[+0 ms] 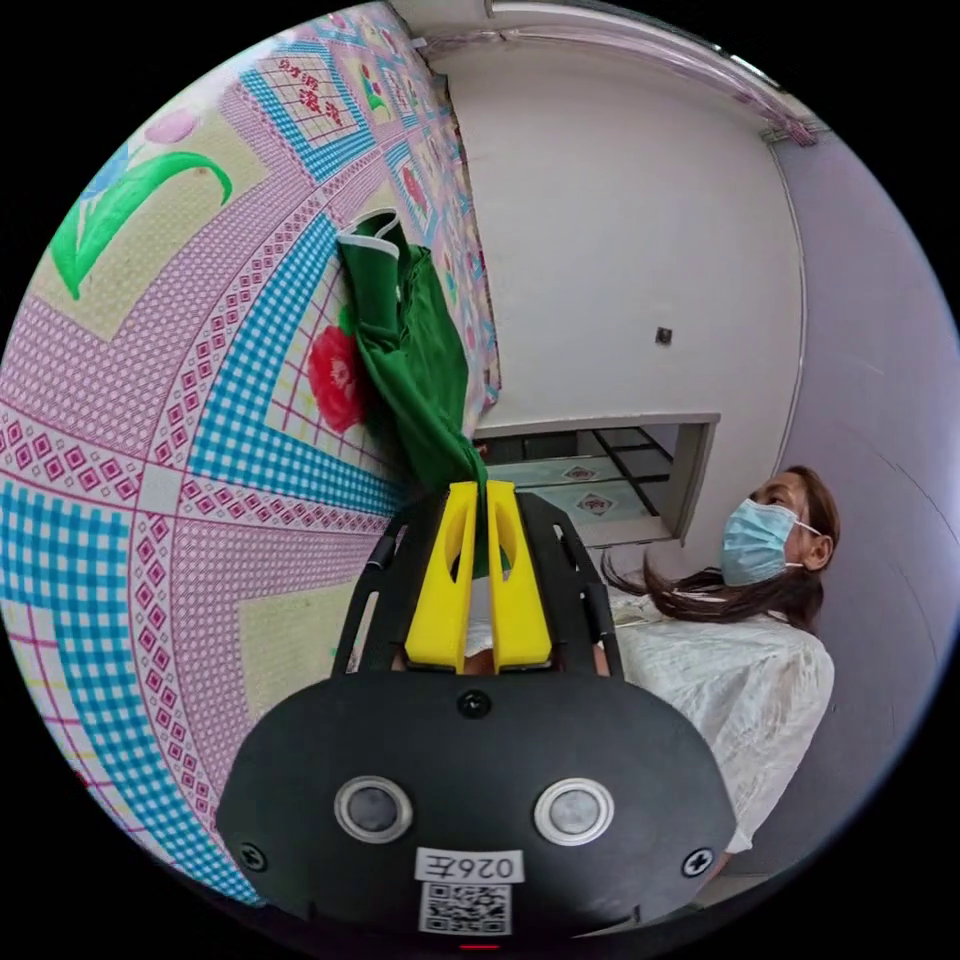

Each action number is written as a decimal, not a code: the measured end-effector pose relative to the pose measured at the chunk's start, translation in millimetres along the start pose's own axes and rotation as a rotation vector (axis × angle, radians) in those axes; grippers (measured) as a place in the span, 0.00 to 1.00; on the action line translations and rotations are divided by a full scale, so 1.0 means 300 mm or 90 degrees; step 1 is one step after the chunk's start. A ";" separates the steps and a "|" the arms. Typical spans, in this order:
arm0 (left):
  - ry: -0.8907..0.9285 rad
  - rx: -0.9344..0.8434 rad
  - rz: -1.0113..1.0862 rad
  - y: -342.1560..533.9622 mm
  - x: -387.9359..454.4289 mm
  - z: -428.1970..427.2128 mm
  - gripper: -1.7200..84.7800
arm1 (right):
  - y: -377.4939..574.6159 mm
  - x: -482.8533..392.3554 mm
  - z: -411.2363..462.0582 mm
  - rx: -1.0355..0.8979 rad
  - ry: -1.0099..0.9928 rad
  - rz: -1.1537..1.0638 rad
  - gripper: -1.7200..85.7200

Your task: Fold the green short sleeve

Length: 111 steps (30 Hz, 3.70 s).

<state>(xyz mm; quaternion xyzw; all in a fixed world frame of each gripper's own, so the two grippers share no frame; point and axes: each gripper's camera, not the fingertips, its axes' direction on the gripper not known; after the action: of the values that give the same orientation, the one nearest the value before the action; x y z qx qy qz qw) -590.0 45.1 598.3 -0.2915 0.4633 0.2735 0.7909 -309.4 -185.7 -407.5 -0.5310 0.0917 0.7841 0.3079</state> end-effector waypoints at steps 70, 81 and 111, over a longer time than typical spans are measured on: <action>-0.295 -0.188 0.094 -1.149 -0.120 1.367 0.01 | -0.935 0.015 0.209 0.041 0.565 -0.242 0.01; -0.301 -0.087 0.137 -0.749 -0.018 1.115 0.01 | -0.787 -0.051 0.093 0.055 0.359 -0.253 0.01; -0.232 0.419 0.392 0.353 0.432 0.404 0.01 | -0.140 -0.256 -0.461 0.309 0.292 -0.217 0.01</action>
<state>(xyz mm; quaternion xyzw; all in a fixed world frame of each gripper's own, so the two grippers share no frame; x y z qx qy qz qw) -540.4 224.8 509.3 0.1773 0.4440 0.3806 0.7916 -158.7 -247.1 -389.6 -0.6122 0.2518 0.5376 0.5222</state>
